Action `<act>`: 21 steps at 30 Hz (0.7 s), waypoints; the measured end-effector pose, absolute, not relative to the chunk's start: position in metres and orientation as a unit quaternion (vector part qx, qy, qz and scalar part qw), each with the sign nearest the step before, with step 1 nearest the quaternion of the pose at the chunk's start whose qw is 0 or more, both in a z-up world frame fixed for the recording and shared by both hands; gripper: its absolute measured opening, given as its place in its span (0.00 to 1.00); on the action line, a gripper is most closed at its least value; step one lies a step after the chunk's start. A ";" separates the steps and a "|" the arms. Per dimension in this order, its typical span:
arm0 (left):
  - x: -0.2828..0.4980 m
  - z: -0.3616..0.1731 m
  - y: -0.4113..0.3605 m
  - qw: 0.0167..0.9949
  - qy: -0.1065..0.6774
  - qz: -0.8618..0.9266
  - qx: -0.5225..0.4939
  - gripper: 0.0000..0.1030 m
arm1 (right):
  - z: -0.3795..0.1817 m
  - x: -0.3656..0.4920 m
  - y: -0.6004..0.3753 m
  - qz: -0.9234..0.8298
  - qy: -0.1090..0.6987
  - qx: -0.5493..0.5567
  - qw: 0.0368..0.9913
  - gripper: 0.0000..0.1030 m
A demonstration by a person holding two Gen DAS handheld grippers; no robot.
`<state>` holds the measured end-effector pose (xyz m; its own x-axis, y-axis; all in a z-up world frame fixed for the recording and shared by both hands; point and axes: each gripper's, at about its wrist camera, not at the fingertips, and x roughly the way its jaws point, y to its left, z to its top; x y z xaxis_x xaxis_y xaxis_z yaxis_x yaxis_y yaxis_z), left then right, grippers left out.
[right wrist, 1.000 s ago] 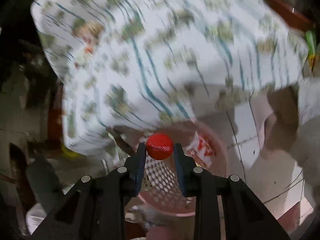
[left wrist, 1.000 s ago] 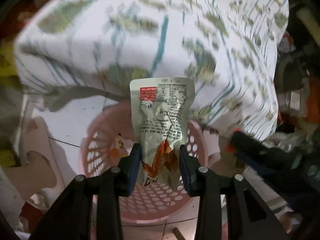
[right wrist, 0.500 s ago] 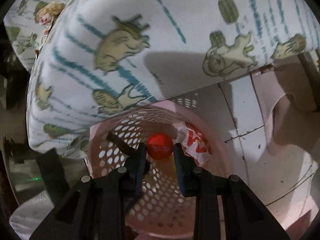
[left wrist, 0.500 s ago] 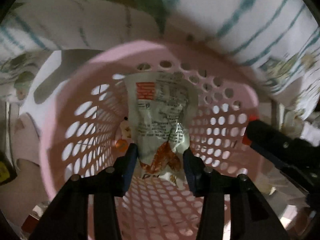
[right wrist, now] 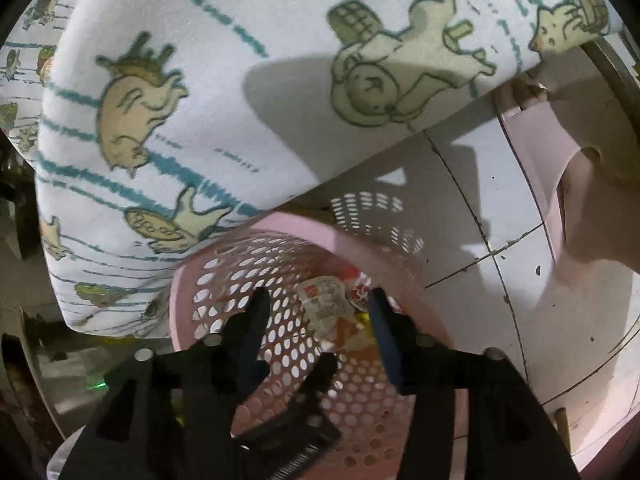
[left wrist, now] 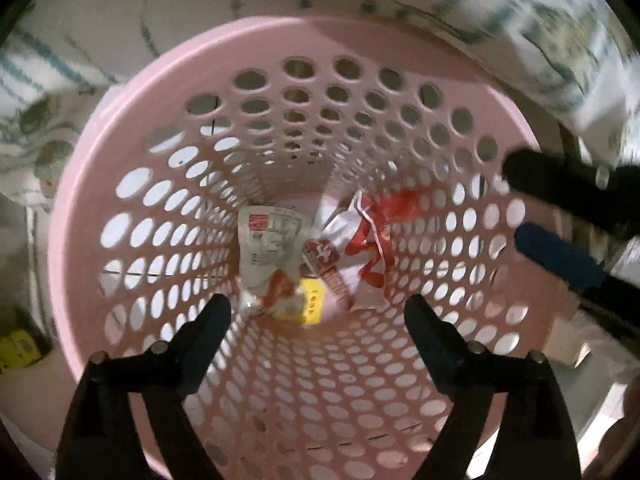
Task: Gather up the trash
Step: 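Carry the packet and red cap over the pink basket and open both tools, then move both tools back over the remaining trash on the table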
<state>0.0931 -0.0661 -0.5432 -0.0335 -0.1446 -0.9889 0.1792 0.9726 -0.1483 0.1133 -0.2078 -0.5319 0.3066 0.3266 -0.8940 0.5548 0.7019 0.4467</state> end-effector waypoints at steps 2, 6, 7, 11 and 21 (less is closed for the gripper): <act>0.091 -0.536 -0.068 0.699 0.705 -0.121 0.023 0.85 | -0.523 0.112 -0.205 -0.085 0.581 0.365 0.722 0.60; 0.092 -0.512 -0.062 0.717 0.688 -0.111 0.024 0.85 | -0.496 0.106 -0.205 -0.088 0.560 0.361 0.741 0.60; 0.098 -0.504 -0.058 0.725 0.680 -0.106 0.022 0.85 | -0.484 0.104 -0.206 -0.091 0.550 0.360 0.748 0.60; 0.112 -0.455 -0.050 0.777 0.621 -0.098 0.004 0.85 | -0.434 0.102 -0.206 -0.087 0.515 0.326 0.788 0.60; 0.129 -0.309 -0.041 0.879 0.471 -0.079 0.007 0.85 | -0.286 0.115 -0.186 -0.044 0.413 0.198 0.888 0.61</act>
